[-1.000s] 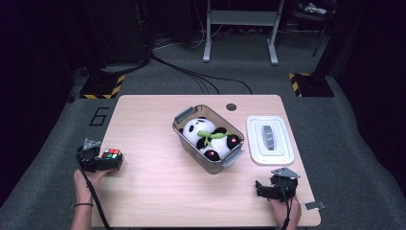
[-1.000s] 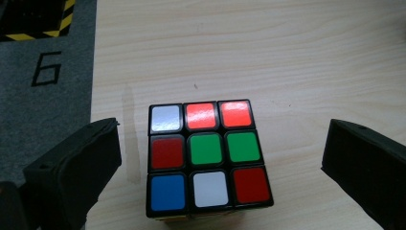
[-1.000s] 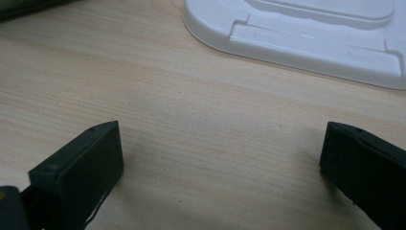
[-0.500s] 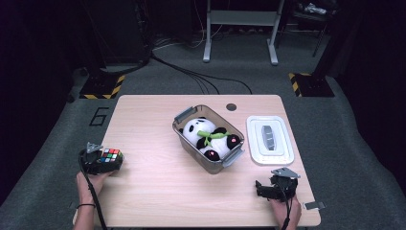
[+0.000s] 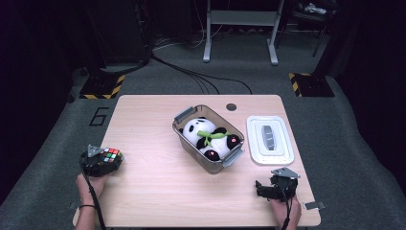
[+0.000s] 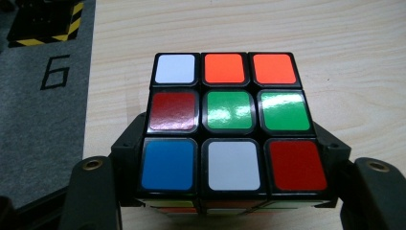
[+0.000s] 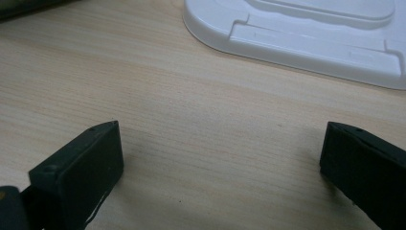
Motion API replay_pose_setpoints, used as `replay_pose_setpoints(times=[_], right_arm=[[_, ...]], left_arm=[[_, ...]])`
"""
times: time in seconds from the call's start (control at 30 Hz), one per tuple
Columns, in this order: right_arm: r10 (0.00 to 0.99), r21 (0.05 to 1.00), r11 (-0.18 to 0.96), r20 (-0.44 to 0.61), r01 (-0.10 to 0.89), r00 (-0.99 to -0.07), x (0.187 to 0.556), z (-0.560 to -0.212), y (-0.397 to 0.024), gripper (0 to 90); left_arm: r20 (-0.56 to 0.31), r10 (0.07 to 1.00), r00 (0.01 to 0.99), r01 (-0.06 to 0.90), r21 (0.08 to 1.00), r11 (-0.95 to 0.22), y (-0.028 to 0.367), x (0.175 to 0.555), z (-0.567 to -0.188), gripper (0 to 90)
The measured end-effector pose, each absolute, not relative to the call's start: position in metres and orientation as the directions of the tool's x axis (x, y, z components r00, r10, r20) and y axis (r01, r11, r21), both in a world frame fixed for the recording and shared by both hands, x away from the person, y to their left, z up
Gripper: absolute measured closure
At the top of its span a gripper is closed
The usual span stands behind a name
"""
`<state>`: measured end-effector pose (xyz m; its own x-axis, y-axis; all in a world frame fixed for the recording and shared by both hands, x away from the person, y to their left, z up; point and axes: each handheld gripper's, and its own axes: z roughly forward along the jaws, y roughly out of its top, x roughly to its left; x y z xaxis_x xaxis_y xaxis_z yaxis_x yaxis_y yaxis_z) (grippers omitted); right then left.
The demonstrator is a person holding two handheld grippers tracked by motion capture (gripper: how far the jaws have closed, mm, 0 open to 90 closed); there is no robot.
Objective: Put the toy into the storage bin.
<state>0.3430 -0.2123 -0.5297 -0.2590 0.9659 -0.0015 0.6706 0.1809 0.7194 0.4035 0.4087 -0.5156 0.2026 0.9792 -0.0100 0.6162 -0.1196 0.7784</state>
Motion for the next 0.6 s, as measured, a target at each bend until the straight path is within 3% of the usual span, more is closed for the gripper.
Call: replay_pose_setpoints(times=[0.6], right_arm=[[0.966, 0.72, 0.181, -0.002, 0.67, -0.259, 0.343, -0.53, -0.212, 0.1]], left_arm=[[-0.022, 0.961, 0.276, 0.613, 0.774, -0.159, 0.388, 0.399, -0.491, 34.0]])
